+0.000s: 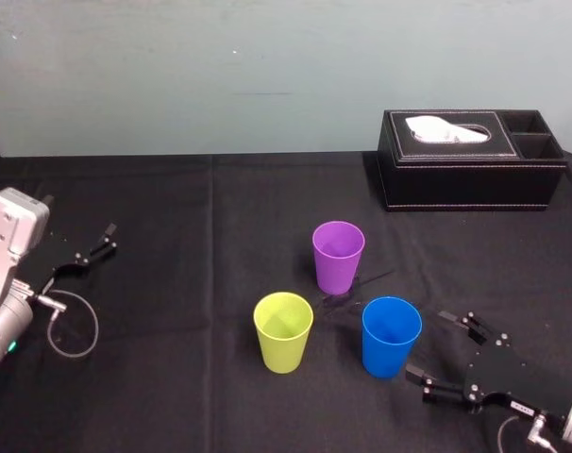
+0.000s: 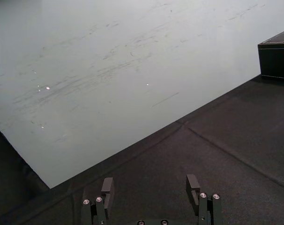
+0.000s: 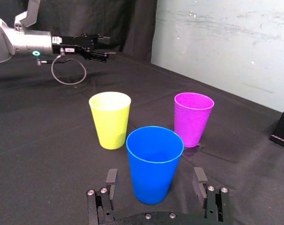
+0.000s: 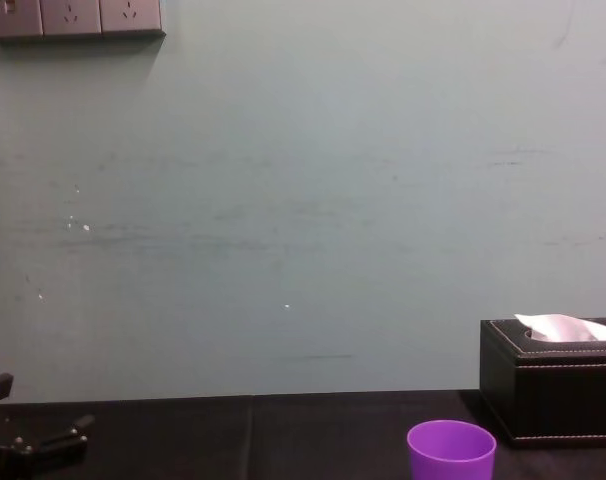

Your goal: Stack the three plastic cups sequentially using one hand.

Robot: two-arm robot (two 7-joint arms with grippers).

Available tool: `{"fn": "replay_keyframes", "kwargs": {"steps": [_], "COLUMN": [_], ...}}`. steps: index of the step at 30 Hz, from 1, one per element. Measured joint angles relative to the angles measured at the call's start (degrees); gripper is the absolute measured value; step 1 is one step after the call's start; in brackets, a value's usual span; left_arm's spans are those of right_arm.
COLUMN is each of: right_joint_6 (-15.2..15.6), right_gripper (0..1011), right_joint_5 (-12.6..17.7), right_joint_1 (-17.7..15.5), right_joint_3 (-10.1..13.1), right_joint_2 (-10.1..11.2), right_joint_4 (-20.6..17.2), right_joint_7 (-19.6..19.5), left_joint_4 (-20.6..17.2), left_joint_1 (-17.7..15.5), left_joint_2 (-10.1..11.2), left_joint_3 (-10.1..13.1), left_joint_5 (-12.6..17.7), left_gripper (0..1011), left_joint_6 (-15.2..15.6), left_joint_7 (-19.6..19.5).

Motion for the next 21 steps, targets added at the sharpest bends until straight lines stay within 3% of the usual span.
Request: {"fn": "replay_keyframes", "kwargs": {"steps": [21], "right_joint_6": [3.0], "right_gripper": [1003], "right_joint_5": [1.5], "right_joint_1": [3.1], "right_joint_3": [-0.9], "right_joint_2": [-3.1], "right_joint_4": [3.2], "right_joint_7": [3.9], "left_joint_4": [0.0], "left_joint_1": [0.0], "left_joint_2": [0.0], "left_joint_3": [0.0], "left_joint_5": [0.0], "left_gripper": [1010], "left_joint_6": [0.0], "left_joint_7": [0.0]}}
